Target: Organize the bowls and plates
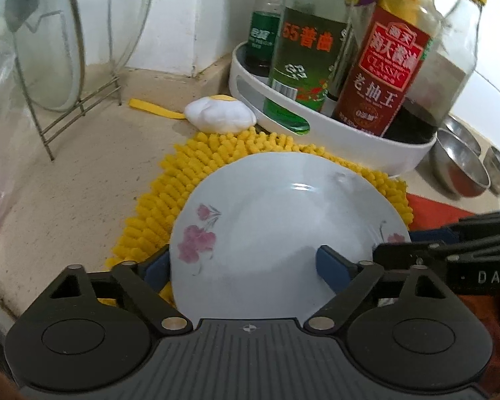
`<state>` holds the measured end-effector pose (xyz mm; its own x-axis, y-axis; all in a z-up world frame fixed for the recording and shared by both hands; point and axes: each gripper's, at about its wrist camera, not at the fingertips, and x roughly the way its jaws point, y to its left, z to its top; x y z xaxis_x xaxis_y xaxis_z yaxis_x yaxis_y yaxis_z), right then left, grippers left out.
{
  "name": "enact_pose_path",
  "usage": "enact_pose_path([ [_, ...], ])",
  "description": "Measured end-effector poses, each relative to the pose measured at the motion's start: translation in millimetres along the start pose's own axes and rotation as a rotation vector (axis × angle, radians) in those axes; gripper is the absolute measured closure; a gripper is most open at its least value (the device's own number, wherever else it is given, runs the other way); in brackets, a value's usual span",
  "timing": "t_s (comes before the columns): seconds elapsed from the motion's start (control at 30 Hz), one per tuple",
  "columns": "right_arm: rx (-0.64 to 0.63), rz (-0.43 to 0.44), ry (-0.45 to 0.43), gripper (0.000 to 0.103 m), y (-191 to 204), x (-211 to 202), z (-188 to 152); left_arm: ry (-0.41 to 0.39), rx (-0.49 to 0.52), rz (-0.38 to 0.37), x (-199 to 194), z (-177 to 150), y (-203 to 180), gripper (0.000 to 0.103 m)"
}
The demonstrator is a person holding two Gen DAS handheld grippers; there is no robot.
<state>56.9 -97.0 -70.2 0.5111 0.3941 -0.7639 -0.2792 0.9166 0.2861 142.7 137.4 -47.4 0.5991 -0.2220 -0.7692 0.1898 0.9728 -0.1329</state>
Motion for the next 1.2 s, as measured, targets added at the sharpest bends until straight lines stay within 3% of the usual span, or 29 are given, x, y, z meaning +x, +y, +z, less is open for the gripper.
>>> enact_pose_path([
  [0.23, 0.026, -0.002, 0.009, 0.075, -7, -4, -3, -0.007, 0.033, 0.007, -8, -8, -6, 0.018],
  [0.37, 0.031, 0.017, 0.015, 0.073, -7, -1, -4, -0.017, 0.037, -0.023, -3, -13, 0, 0.011],
  [0.43, 0.023, 0.015, 0.010, 0.073, -6, 0, -4, -0.018, 0.017, -0.042, 0, -13, 3, 0.013],
  [0.63, 0.036, 0.004, 0.008, 0.073, -4, -5, -3, -0.026, 0.034, -0.001, -7, -11, -7, 0.015],
  [0.83, 0.052, 0.036, -0.014, 0.073, -6, -16, -3, -0.083, 0.033, 0.025, -26, -4, -14, 0.015],
  [0.97, 0.057, 0.058, -0.042, 0.073, -11, -26, -2, -0.080, 0.040, 0.057, -32, -4, -25, 0.015],
  [1.2, 0.084, 0.055, -0.079, 0.073, -30, -51, -7, -0.087, 0.061, 0.040, -39, -4, -51, 0.015],
])
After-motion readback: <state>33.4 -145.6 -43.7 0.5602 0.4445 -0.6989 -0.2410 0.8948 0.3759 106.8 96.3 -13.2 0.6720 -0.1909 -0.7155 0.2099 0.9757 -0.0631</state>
